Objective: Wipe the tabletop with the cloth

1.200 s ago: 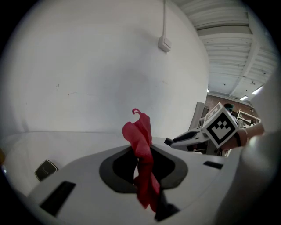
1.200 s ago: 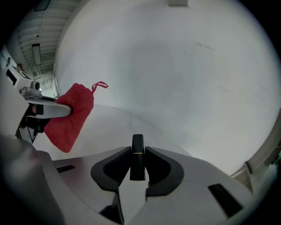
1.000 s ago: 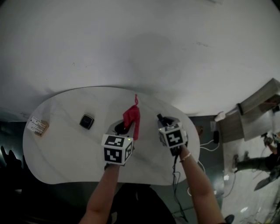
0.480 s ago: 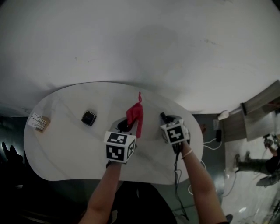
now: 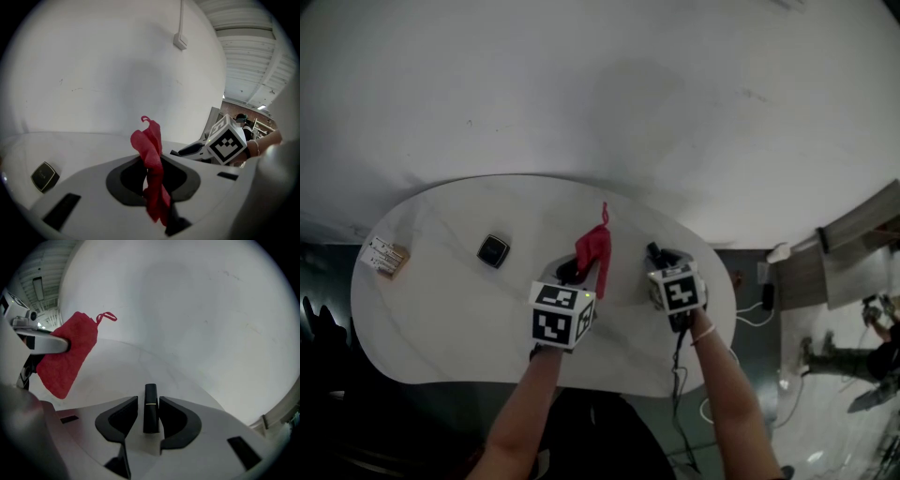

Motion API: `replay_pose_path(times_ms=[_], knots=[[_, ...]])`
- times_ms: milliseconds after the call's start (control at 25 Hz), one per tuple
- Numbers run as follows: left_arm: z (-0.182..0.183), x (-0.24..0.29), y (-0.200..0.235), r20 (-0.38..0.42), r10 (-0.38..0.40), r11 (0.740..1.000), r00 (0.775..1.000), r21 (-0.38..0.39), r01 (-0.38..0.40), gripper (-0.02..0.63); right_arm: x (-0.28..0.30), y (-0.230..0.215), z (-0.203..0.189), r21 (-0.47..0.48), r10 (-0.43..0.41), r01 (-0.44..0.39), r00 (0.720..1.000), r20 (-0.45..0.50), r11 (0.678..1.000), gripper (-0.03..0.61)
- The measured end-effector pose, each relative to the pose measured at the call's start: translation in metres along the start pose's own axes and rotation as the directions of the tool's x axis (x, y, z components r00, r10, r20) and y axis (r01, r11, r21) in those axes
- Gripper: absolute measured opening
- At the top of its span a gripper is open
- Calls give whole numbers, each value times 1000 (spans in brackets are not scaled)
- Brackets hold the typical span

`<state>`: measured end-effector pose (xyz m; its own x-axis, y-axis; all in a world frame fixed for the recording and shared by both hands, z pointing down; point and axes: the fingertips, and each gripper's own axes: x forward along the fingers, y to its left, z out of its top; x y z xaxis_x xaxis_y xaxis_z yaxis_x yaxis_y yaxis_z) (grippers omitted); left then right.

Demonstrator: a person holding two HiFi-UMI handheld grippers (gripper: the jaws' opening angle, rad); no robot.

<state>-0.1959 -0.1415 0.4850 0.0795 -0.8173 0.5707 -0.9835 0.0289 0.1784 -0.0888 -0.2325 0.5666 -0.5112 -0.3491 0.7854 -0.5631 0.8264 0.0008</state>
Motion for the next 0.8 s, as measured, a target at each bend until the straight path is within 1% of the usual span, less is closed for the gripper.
replay_pose_path(times_ms=[120, 200, 280, 360, 480, 560, 680, 800], knots=[[1, -2, -1, 5, 0, 1000, 1000, 7, 0, 61, -10, 1, 8, 2, 9, -9, 999, 44, 1000, 132], [5, -4, -1, 24, 1, 1000, 1000, 11, -1, 61, -22, -7, 13, 10, -18, 18, 997, 81, 1000, 132], [10, -7, -2, 47, 2, 1000, 999, 12, -2, 61, -36, -19, 15, 41, -51, 47, 990, 128, 998, 131], [13, -10, -2, 63, 0, 1000, 998, 15, 0, 61, -52, -25, 18, 102, -59, 41, 981, 184, 994, 130], [17, -16, -5, 78, -12, 1000, 997, 26, 10, 61, -81, -25, 22, 216, -51, -9, 961, 270, 976, 126], [19, -22, -7, 88, -19, 999, 996, 32, 16, 61, -100, -25, 23, 280, -47, -48, 945, 323, 959, 107], [21, -28, -10, 102, -23, 999, 994, 47, 18, 61, -131, -26, 24, 313, -81, -49, 917, 390, 948, 55], [22, -34, -15, 110, -27, 998, 994, 66, 20, 61, -158, -21, 21, 329, -108, -49, 891, 440, 943, 30]])
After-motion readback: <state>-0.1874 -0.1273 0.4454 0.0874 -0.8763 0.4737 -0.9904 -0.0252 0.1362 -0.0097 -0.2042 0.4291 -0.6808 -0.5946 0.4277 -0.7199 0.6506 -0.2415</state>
